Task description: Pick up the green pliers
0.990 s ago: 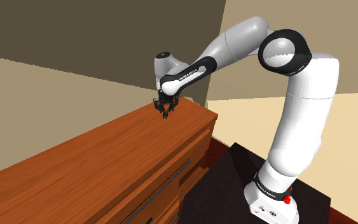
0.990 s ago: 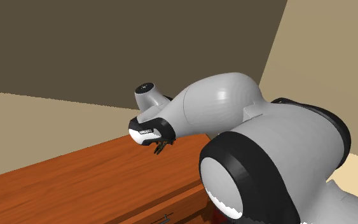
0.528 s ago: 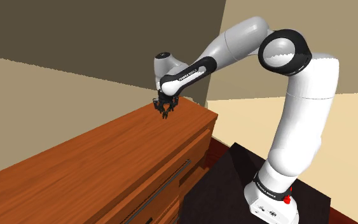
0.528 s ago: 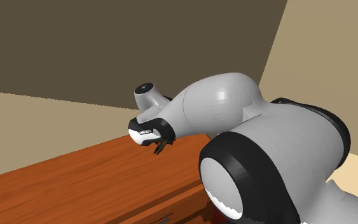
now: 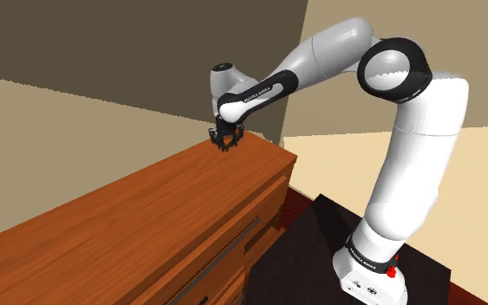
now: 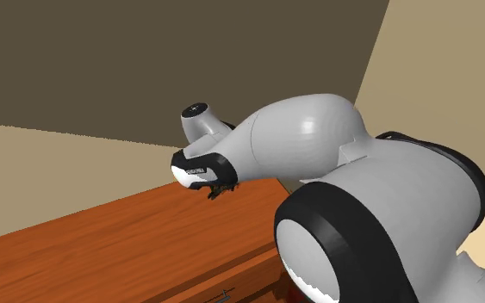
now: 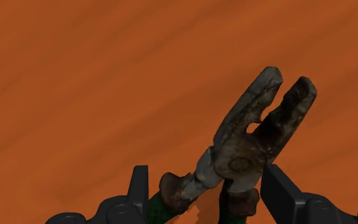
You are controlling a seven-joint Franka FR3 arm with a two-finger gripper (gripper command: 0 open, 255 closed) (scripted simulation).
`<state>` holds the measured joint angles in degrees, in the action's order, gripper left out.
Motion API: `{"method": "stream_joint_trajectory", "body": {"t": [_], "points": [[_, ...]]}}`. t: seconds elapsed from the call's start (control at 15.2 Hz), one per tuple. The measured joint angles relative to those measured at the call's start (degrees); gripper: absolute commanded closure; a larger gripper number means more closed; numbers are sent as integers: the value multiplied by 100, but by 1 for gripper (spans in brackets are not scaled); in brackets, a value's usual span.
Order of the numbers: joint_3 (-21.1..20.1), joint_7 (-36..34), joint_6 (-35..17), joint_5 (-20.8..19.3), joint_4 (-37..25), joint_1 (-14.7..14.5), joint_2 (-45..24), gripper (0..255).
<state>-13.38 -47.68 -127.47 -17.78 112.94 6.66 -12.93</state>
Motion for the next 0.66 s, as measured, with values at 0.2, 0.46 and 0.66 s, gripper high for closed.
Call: {"method": "stream_joint_trajectory", "body": {"t": [0.2, 0.46, 0.66], "points": [[-17, 67, 182, 64, -95, 6, 96, 255], [-40, 159, 452, 152, -244, 10, 233, 255], [-51, 216, 612, 203, -321, 16, 324, 255]]}}
